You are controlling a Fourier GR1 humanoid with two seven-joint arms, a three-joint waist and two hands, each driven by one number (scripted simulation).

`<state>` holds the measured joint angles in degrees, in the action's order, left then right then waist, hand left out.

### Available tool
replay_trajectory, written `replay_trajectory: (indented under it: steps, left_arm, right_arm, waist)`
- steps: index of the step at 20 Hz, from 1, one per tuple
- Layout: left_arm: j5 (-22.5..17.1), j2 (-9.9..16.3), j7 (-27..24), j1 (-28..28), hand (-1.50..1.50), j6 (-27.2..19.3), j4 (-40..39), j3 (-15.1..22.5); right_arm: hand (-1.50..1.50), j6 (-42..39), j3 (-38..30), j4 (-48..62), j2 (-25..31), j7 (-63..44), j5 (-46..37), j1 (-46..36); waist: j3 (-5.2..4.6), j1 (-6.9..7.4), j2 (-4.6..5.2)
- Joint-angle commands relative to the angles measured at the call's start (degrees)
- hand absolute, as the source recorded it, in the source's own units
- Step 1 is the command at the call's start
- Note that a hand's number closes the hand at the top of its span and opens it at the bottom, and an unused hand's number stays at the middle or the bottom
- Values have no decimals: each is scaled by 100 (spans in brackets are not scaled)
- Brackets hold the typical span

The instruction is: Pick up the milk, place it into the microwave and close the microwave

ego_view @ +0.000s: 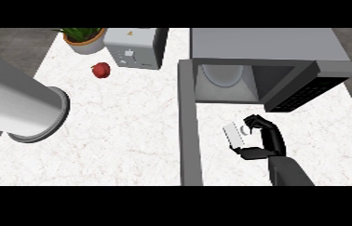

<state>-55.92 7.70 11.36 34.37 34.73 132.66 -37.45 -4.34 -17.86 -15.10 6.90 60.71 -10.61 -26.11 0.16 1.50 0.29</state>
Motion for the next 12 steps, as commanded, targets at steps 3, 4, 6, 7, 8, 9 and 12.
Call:
replay_trajectory:
  steps: [3, 4, 6, 7, 8, 9, 12]
  left_arm:
    - [-354, 7, 168, 145, -150, 123, 249, -178]
    - [-409, -87, 241, 378, -150, 46, 507, -277]
    - [-486, 200, 294, 28, -150, -135, 291, -309]
    - [-342, 212, 293, -190, -150, -203, 179, -162]
    - [-588, 175, 279, 104, -150, 121, 16, -454]
    - [-409, -91, 285, 198, -150, 131, 236, -270]
    - [60, -181, 418, -189, -150, -68, 210, -87]
  right_arm:
    - [150, 458, 8, 89, -259, 309, -39, -373]
    - [150, 525, 131, -146, -329, 161, -107, -354]
    - [150, 523, 68, -114, -246, -2, -62, -630]
    - [150, 659, 38, -103, -252, -73, -69, -851]
    - [150, 622, 140, -353, -197, -93, -93, -536]
    - [150, 817, 93, -325, -249, -365, -86, -948]
    - [150, 828, -62, -120, -146, -445, 28, -1234]
  waist:
    - [-3, 24, 1]
    - [-9, -11, -25]
    - [-6, -24, -6]
    - [-4, -18, 9]
    - [-14, -63, -33]
    - [-12, -20, -23]
    - [-8, -15, 7]
